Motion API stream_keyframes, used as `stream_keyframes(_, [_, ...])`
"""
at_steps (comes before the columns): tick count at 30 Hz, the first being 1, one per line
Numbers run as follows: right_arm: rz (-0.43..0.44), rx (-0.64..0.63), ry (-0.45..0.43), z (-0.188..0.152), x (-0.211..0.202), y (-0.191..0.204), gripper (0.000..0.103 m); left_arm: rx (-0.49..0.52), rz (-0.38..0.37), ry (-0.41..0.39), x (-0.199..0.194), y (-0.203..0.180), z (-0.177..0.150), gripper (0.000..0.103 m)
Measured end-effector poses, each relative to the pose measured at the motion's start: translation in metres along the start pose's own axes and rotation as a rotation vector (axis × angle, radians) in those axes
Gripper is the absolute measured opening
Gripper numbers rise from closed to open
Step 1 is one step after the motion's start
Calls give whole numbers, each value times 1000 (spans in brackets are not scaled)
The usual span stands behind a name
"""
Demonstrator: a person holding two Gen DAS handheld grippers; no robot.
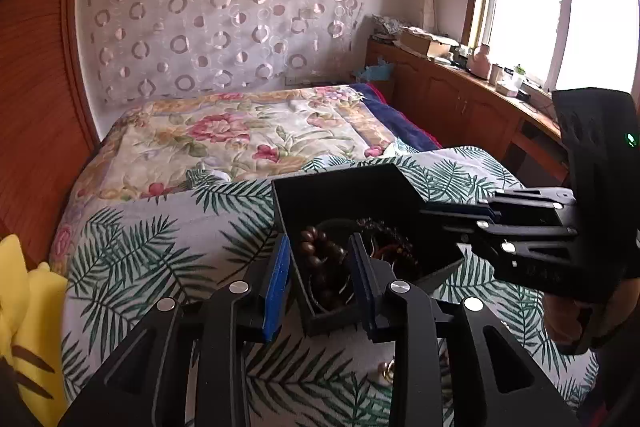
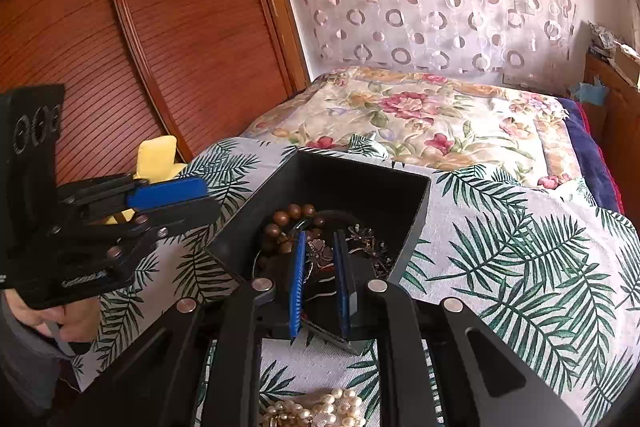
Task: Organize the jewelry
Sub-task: 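Carry wooden bead bracelet into box with left tool while right tool carries its item, then open both tools over the black box and withdraw toward the pearls, then grasp the green-bead pendant with the right tool and lift it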
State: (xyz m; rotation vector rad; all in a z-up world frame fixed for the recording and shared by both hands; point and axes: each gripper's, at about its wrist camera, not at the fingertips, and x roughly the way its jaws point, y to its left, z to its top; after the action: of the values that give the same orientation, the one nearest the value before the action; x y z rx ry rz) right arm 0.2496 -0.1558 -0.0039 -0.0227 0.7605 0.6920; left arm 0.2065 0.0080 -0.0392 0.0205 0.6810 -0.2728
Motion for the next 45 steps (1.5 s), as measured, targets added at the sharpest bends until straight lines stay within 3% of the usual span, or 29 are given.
stream_keyframes(1, [-2,0,1,0,0,-1,34,-4,-5,-2,-3,1,-3,31])
stream_keyframes(2, [-2,2,1,1,0,-1,35,-6,-8,-3,-5,1,-6,33])
stream_keyframes(7, [-18,4,1,5,0,-1,35,-1,-4,1,-11,1,-13,35])
stream_keyframes(9, [-38,-5,1,3,-2,-1,35,-2,-14,0,-15,-1,-19,42])
stream_keyframes(12, [-71,-26,-4,-2,-11,2,35,7,-17,1,-20,-3,-27,43])
stream_keyframes(28, [-113,-30,33,-79,-54,9,35,54,-54,99,-8,-28,-68,43])
stream_keyframes(33, [-115,-38,34,-93,-59,16,35,53,-94,142,7,-30,-71,27])
stream_keyframes(45, [-98,-26,22,-102,-70,15,35,89,-115,197,29,-39,-71,18])
